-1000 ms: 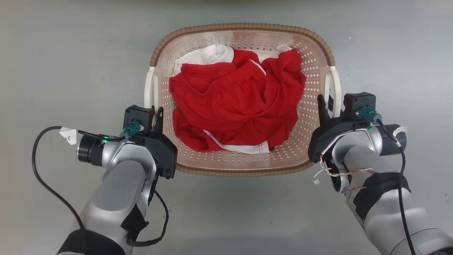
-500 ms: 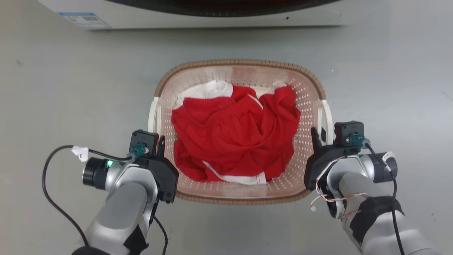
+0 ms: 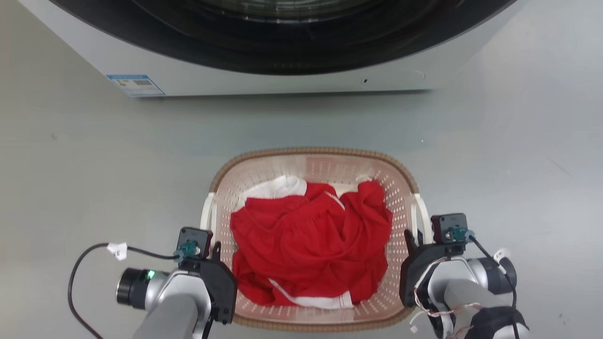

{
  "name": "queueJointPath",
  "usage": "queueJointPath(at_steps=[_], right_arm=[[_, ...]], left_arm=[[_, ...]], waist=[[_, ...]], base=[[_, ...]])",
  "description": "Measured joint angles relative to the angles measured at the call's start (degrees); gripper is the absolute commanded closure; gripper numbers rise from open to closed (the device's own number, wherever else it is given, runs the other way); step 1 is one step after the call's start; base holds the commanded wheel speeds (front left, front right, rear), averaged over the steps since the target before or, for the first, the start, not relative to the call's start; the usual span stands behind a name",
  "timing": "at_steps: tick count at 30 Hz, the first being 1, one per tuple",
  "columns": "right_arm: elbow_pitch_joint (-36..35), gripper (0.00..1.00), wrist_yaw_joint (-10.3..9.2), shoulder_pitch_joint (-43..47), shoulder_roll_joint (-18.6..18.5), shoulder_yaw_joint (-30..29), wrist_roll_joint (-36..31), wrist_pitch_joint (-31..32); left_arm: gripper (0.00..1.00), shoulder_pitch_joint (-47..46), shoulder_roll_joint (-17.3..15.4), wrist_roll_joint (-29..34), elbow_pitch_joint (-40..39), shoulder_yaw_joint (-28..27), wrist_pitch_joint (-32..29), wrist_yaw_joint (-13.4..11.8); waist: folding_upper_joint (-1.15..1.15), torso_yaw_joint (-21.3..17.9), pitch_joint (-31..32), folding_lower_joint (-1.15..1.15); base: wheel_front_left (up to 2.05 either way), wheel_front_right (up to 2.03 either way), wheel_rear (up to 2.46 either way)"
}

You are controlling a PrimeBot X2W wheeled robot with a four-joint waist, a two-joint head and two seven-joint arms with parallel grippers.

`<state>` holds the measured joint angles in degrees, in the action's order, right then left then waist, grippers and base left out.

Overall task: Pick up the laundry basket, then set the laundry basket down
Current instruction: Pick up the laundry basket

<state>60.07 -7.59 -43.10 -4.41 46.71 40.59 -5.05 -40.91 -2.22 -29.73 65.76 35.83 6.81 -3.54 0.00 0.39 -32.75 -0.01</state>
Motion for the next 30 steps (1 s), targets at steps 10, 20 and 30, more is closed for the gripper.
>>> queueJointPath(at_steps=[10,20,30], right_arm=[[-0.48,1.00,-0.07,5.36,0.00,3.43,3.44,2.03],[-0.20,1.00,-0.43,10.23,0.18,5.84,6.77,5.08],[-0.32,1.00,-0.47,14.21,0.27,8.51,9.62,8.59]], left_arm=[[1.00,5.37,-0.03,-2.45,0.59,2.04,-1.22,-0.03],[1.00,10.29,-0.02,-4.68,0.66,4.07,-2.98,-0.05],[1.00,14.49,-0.04,-6.04,1.07,5.81,-5.30,0.00]], waist=[[0.00,-0.30,5.98,0.00],[-0.01,-0.45,12.01,-0.01],[-0.01,-0.64,18.42,-0.01]], base=[[0.00,0.00,0.00],[0.00,0.00,0.00],[0.00,0.00,0.00]])
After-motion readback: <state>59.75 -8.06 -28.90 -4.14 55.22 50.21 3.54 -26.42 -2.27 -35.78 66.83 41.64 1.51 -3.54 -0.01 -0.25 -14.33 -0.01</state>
